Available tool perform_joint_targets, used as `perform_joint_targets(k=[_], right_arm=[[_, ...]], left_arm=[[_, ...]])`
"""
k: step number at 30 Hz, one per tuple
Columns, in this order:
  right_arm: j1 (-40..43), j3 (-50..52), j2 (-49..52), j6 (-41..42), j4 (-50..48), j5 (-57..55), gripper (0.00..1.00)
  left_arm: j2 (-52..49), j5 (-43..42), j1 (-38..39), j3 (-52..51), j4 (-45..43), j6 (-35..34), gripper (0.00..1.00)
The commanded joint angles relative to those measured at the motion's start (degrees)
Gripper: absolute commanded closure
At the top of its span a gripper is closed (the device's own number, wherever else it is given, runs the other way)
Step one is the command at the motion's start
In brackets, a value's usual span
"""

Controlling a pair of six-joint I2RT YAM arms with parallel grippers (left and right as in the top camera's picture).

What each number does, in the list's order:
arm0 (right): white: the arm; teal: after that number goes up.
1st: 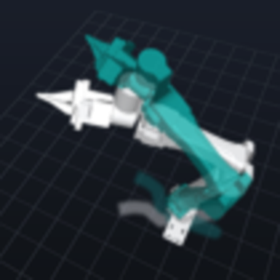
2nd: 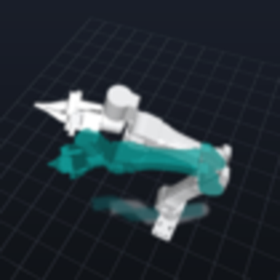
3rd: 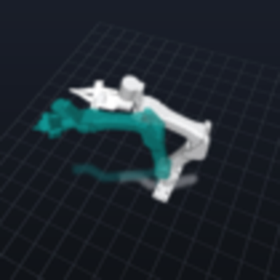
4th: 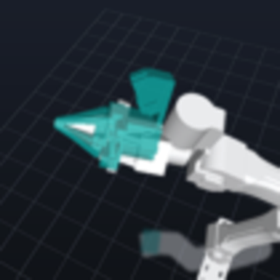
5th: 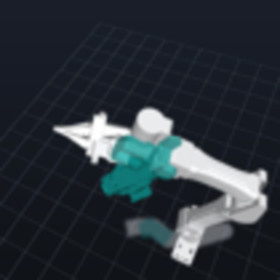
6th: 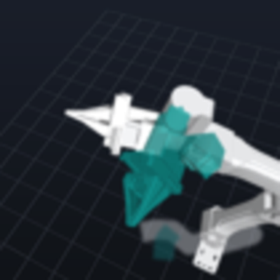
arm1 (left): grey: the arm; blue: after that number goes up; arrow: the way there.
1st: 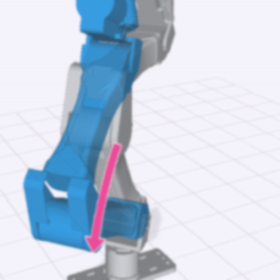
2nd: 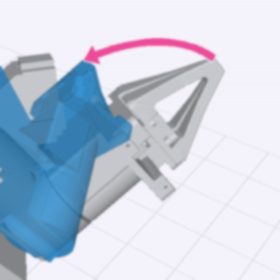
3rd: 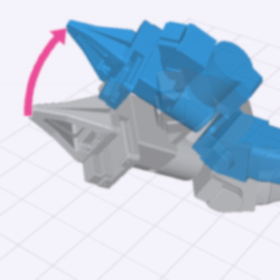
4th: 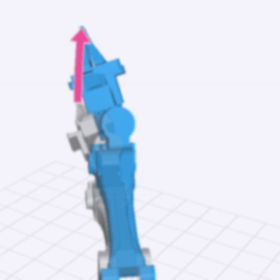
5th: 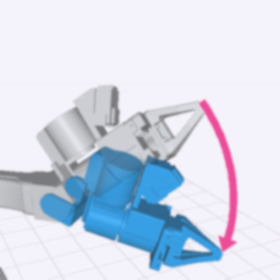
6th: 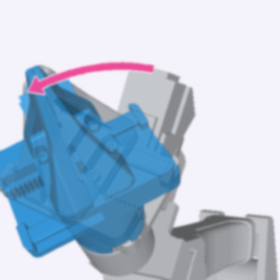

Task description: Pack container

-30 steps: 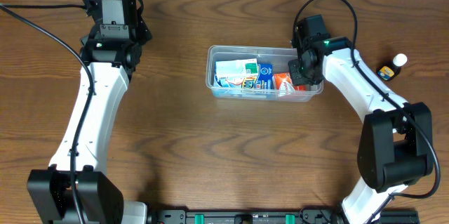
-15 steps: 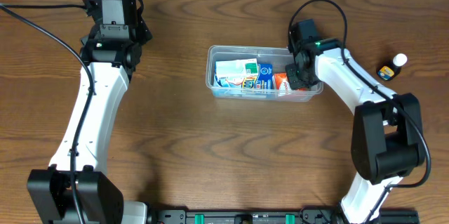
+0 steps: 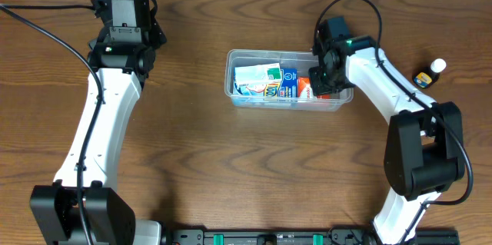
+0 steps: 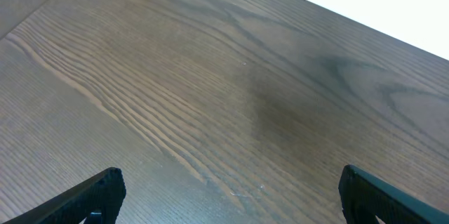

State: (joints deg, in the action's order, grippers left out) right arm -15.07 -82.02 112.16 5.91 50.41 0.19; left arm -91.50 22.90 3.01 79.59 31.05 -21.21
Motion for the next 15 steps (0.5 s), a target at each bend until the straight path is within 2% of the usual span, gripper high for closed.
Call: perform_joint_targets(k=[1,8,15], right_arm=[[-0.3,-3.0,1.2,1.7,1.6,4.3,0.99],[-0.3,-6.8,1.2,1.7,3.3,4.2,0.99],[-0.4,-7.1,2.0,1.8,-2.7,3.5,0.99]], left_arm=[[-0.1,0.7,-0.2,0.2,0.0,-0.7,0.02],[-0.1,0.7,-0.2,0.2,0.0,-0.7,0.02],[-0.1,0.7,-0.2,0.2,0.0,-0.7,0.02]])
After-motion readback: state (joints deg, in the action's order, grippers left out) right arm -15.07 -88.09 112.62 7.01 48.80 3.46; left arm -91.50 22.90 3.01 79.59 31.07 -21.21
